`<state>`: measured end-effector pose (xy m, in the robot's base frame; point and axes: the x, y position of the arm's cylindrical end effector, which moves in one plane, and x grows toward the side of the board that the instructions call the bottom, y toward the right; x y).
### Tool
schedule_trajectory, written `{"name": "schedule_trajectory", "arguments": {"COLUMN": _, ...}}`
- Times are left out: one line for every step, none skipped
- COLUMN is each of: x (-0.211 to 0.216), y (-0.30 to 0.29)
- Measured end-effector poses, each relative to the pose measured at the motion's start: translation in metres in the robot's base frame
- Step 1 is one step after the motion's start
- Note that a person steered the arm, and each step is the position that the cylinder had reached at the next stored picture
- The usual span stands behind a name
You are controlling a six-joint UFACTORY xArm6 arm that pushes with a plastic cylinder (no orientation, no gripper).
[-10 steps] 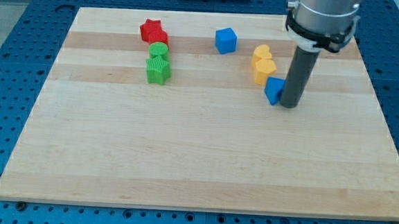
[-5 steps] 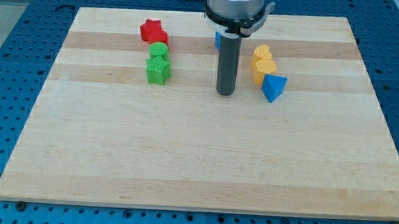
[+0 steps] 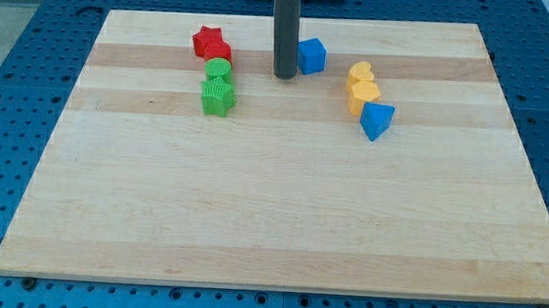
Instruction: Push blue cube closer to yellow heart
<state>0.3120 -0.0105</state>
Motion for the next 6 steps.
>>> {"name": "schedule_trajectory", "arguments": {"x": -0.006, "y": 0.000}}
{"name": "schedule_trajectory", "arguments": {"x": -0.029, "y": 0.006}}
{"name": "schedule_trajectory", "arguments": {"x": -0.034, "y": 0.010}}
{"name": "schedule_trajectory", "arguments": {"x": -0.034, "y": 0.018}}
{"name": "schedule_trajectory", "arguments": {"x": -0.034, "y": 0.035}}
{"name": "schedule_trajectory", "arguments": {"x": -0.034, "y": 0.050}}
